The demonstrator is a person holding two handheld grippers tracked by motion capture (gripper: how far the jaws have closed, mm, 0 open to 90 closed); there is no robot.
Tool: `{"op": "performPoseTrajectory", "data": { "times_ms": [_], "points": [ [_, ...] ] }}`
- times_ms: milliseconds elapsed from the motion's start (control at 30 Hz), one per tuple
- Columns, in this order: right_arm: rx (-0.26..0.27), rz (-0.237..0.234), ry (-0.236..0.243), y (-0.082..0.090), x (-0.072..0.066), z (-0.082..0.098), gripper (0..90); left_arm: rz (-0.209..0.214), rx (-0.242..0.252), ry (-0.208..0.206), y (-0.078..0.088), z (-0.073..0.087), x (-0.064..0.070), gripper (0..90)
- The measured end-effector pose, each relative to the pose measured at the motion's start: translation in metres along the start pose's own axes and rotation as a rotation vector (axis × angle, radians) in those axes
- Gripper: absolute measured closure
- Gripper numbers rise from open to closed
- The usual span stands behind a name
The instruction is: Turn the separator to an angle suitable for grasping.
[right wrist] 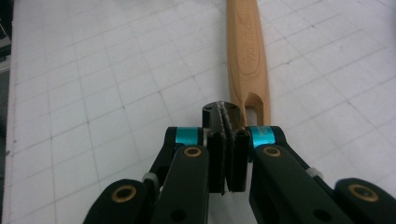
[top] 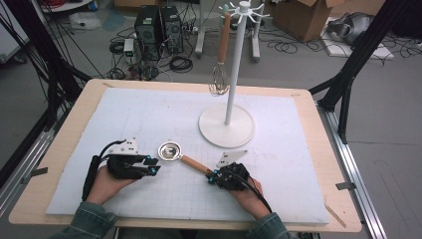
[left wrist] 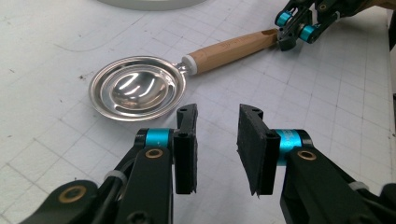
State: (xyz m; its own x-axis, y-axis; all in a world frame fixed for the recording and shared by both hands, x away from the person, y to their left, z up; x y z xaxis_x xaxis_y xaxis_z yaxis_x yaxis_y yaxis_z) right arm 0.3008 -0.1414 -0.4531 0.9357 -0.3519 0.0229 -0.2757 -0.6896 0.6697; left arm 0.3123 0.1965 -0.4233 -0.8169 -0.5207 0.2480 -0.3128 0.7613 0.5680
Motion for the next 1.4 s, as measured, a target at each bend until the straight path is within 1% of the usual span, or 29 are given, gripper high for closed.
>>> {"op": "performPoseTrajectory", "data": {
  "times_ms": [33, 200, 233, 300, 367, 433, 467, 500, 533, 600, 700, 767, 833, 900, 967, 1000, 1100, 1233, 1267, 1400],
  "points": [
    [0.002, -0.001, 0.005, 0.001, 0.002, 0.001, 89.4, -0.003, 0.002, 0.0, 0.0, 0.0, 0.0, 67.4],
    [-0.001, 0.003, -0.007, 0.003, 0.005, 0.003, 89.2, -0.008, 0.009, 0.002, 0.004, 0.0, -0.001, 66.0],
    [0.002, -0.001, -0.002, 0.003, 0.005, 0.002, 87.8, -0.006, 0.008, 0.001, 0.005, 0.0, -0.001, 65.8],
    [0.024, -0.024, -0.008, 0.005, 0.004, 0.0, 83.2, -0.008, 0.012, 0.003, 0.006, 0.001, -0.002, 65.1],
    [0.04, -0.019, 0.005, 0.01, 0.004, -0.006, 78.7, -0.009, 0.014, 0.004, 0.007, 0.001, -0.002, 64.5],
    [0.053, -0.007, 0.01, 0.013, 0.007, -0.013, 71.5, -0.01, 0.015, 0.002, 0.008, 0.0, -0.003, 63.5],
    [0.063, -0.008, 0.0, 0.014, 0.009, -0.016, 68.4, -0.012, 0.017, 0.0, 0.009, 0.0, -0.003, 63.0],
    [0.069, -0.007, -0.005, 0.013, 0.012, -0.019, 66.7, -0.011, 0.017, -0.001, 0.009, 0.0, -0.003, 62.5],
    [0.061, -0.007, -0.008, 0.012, 0.014, -0.021, 64.8, -0.01, 0.018, 0.0, 0.01, 0.0, -0.003, 62.1],
    [0.055, -0.001, 0.0, 0.008, 0.018, -0.027, 59.3, -0.012, 0.017, 0.0, 0.011, 0.0, -0.004, 61.2],
    [0.041, -0.015, -0.014, -0.001, 0.023, -0.034, 56.2, -0.012, 0.018, 0.0, 0.011, 0.0, -0.004, 60.2],
    [0.035, -0.015, -0.01, -0.007, 0.026, -0.039, 53.9, -0.014, 0.019, 0.0, 0.012, 0.0, -0.004, 59.7],
    [0.026, -0.017, -0.012, -0.012, 0.028, -0.043, 53.0, -0.011, 0.019, 0.001, 0.012, 0.0, -0.005, 58.9],
    [0.018, -0.017, 0.005, -0.018, 0.03, -0.048, 52.8, -0.011, 0.019, 0.0, 0.012, 0.0, -0.005, 58.8],
    [0.012, -0.024, 0.006, -0.024, 0.031, -0.051, 52.8, -0.009, 0.019, 0.002, 0.012, 0.0, -0.005, 58.3],
    [-0.003, -0.026, 0.009, -0.028, 0.032, -0.053, 52.7, -0.009, 0.019, 0.002, 0.012, 0.0, -0.005, 58.1],
    [-0.029, -0.035, 0.038, -0.038, 0.032, -0.056, 53.3, -0.01, 0.021, 0.0, 0.013, 0.0, -0.005, 57.8],
    [-0.066, -0.034, 0.083, -0.05, 0.029, -0.059, 56.7, -0.01, 0.025, 0.003, 0.015, 0.0, -0.006, 57.5],
    [-0.068, -0.038, 0.09, -0.052, 0.029, -0.059, 58.0, -0.014, 0.026, 0.005, 0.015, 0.0, -0.006, 57.4],
    [-0.076, -0.024, 0.112, -0.056, 0.029, -0.059, 62.2, -0.013, 0.028, 0.002, 0.016, 0.0, -0.007, 57.3]
  ]
}}
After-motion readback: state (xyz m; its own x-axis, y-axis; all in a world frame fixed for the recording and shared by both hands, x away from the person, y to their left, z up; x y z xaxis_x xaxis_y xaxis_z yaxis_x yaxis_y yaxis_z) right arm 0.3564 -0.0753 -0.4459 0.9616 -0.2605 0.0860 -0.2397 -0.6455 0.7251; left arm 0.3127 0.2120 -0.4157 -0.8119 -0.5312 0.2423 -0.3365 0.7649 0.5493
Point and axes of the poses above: each handheld gripper's, and its own axes: y roughly backward along the jaws, z roughly out of its underside, x roughly to its right, the point moved 1 cm from there along -y, roughly forward along the jaws, and after that the axes turned 10 degrees about y, right-handed, at the moved point
